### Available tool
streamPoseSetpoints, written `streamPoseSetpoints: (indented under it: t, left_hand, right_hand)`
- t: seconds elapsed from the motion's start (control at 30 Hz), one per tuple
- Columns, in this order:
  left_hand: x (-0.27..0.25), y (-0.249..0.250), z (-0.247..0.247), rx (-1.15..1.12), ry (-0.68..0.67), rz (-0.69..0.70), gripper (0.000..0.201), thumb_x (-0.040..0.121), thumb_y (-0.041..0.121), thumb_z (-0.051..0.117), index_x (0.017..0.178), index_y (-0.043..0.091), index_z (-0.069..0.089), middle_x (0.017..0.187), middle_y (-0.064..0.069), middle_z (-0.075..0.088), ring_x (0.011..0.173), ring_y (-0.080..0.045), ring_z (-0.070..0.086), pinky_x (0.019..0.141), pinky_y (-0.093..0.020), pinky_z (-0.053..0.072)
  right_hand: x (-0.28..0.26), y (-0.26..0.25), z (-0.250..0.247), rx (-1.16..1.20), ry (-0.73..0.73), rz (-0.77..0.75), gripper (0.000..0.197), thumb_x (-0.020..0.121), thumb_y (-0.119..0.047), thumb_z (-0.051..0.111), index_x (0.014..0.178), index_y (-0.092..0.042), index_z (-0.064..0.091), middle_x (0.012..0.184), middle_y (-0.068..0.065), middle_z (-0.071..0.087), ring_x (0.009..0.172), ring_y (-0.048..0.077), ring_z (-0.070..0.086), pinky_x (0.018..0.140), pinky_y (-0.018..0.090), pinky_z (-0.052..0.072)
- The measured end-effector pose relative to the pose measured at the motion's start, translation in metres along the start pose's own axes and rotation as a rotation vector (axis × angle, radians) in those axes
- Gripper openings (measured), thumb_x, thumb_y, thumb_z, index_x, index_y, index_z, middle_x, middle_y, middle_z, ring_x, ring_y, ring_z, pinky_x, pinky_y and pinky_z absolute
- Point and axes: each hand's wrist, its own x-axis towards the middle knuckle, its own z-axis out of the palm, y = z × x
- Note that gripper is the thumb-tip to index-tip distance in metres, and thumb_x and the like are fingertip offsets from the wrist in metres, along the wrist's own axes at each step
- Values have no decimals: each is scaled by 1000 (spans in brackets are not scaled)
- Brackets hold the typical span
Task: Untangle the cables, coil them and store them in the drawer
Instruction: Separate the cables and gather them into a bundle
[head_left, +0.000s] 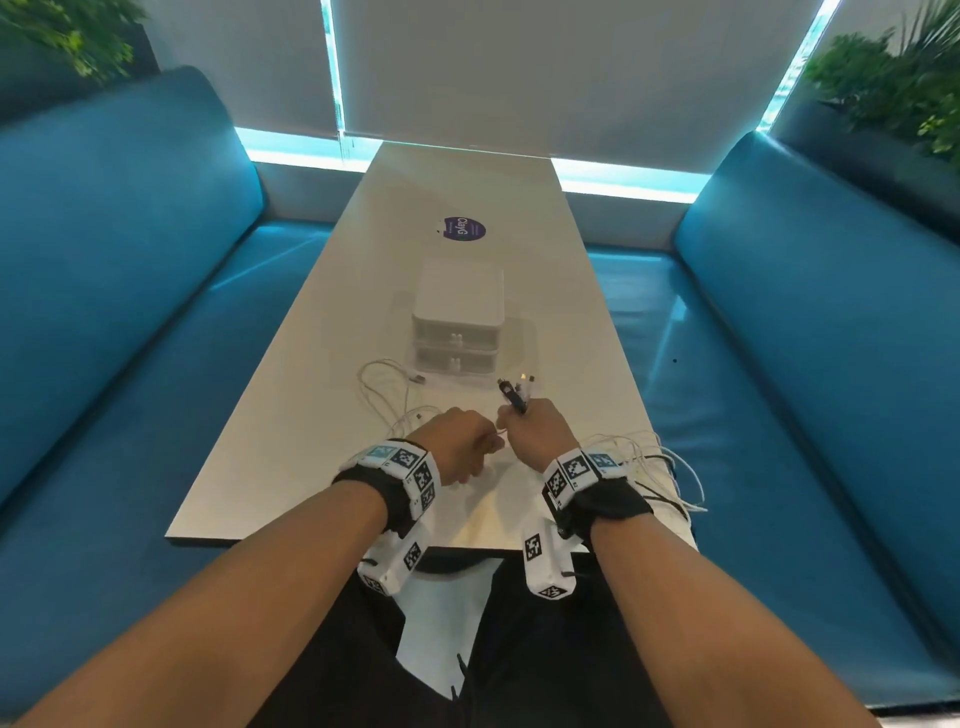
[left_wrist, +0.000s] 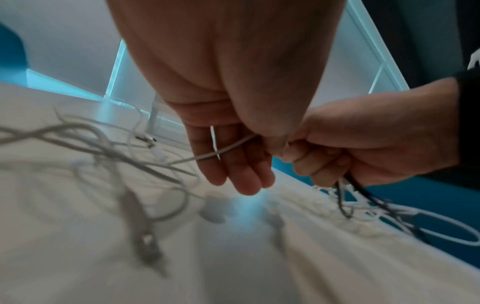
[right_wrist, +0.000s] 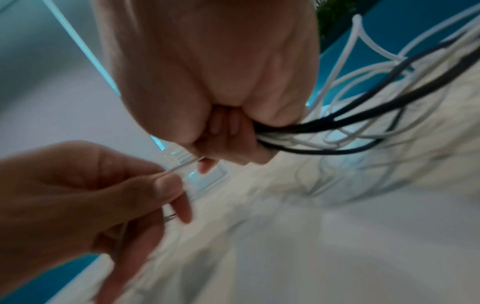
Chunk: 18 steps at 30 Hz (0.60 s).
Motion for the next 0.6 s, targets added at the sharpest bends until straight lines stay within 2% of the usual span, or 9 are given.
streamPoseSetpoints:
  t: [0.1,0.2,0.27,0.3,0.37,0.43,0.47,0.53,0.6]
  left_hand:
    - [-2,-22,-10,122,36,-26,30,103,30,44,91,14,67,85,-3,68,70,-20,63,69,-32,48]
    - [-3,-40,-15,146,65,-13,34,104,35,41,93,17,68,88,1,64,82,-20,61,78,-33,46]
    - [0,-39,-9,195,61,16,32,104,34,41,91,18,65,90,1,62,88,-21,60,83,-35,47]
    - [1,-37,-4,216,65,29,31,104,33,42,89,19,64,89,1,63,88,-22,61,84,-37,48]
    - [3,-30,6,244,69,49,25,103,30,43,86,21,60,90,-2,67,84,-23,62,82,-38,50]
    - [4,-25,12,245,58,58,19,103,26,42,90,23,55,91,-3,68,81,-23,62,79,-38,51]
    - [4,-23,14,232,60,56,18,103,26,40,93,24,55,91,-3,68,80,-22,63,79,-39,51]
    - [3,-22,14,213,73,38,22,103,26,39,92,22,57,92,-3,69,81,-22,64,81,-40,52]
    - [4,-23,12,203,73,11,25,102,24,41,84,20,57,91,-4,69,81,-22,64,81,-41,52]
  right_hand:
    - [3,9,-6,-276,68,9,33,101,-29,47,115,-3,62,114,18,66,107,37,61,84,36,46]
    - [2,11,-11,-320,74,0,33,103,-28,43,117,-3,59,118,19,65,108,38,60,84,36,46]
    - [2,6,-7,-157,46,-9,30,103,-27,43,113,-5,59,110,16,65,96,34,65,76,33,50]
    - [2,3,-3,-54,24,-24,29,103,-28,43,108,-6,61,103,13,66,88,31,67,76,35,55]
    - [1,-5,0,39,-11,-95,36,103,-31,40,93,-9,66,91,9,70,83,27,68,83,41,55]
    - [-3,-12,0,111,-75,-160,46,104,-32,39,76,-11,68,79,7,70,80,25,67,84,40,54]
    - [-5,-16,-1,155,-106,-184,46,105,-32,40,71,-11,64,74,6,68,75,24,66,80,38,54]
    - [-10,-21,-2,270,-138,-218,38,105,-31,42,74,-12,56,66,3,56,62,21,54,69,34,47]
    - [-12,-23,-1,323,-142,-229,36,105,-31,42,75,-13,53,61,-1,50,58,17,48,64,32,44]
